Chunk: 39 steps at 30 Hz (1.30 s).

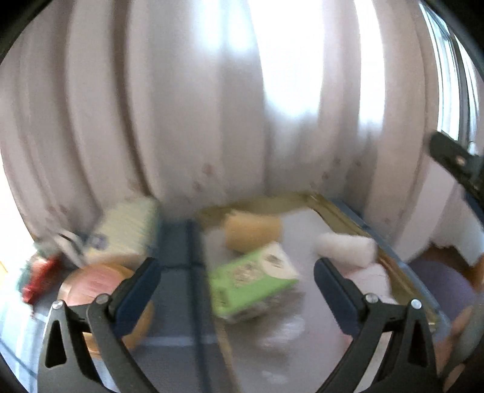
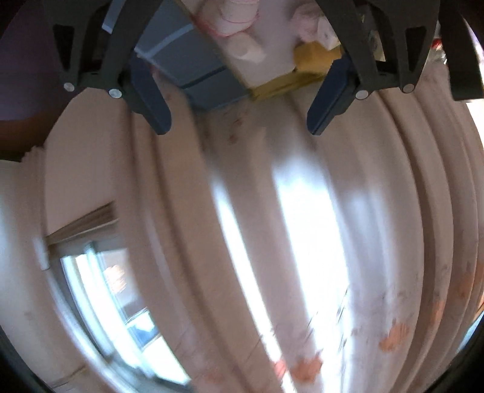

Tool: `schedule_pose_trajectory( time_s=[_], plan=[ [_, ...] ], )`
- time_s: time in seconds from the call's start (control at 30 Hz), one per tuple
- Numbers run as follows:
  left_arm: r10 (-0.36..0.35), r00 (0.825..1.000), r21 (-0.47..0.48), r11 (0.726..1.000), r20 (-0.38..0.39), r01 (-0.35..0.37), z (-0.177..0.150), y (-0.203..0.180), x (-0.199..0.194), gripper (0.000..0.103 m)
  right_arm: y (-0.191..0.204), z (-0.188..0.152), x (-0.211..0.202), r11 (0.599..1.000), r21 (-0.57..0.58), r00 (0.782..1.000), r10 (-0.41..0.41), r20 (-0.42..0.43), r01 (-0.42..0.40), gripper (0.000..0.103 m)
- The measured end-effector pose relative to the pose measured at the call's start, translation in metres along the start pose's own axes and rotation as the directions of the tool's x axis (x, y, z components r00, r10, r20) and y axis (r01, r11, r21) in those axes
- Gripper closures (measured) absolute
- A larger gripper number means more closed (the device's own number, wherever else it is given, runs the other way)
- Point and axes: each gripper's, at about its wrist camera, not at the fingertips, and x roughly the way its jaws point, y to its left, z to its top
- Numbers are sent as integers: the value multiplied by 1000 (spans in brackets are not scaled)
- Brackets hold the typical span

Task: Organize soft objects
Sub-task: 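Move both open tools back from the tray to the remaining items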

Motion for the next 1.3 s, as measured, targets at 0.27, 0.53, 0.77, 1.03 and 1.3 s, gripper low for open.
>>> schedule_pose_trajectory(
  time_s=[0.27,0.53,0.77,1.03,1.3],
  plan=[
    [156,979,-71,986,128,-148,-11,42,-16,1,22,-20,-31,997,-49,987,-47,153,55,4],
    [245,938,-102,969,246,-227,-22,61,-31,1,32,-34,-45,997,-63,979,-40,200,54,2],
    [246,924,-113,969,293,-222,-28,67,-40,1,22,-37,-48,1000,12,980,-27,195,25,1],
    [221,946,-122,973,238,-197,-30,74,-37,1,-2,-42,-31,983,173,996,-66,57,55,1],
    [211,957,-161,970,200,-181,-37,85,-37,1,8,-45,-27,985,156,997,-77,-7,77,1]
  ],
)
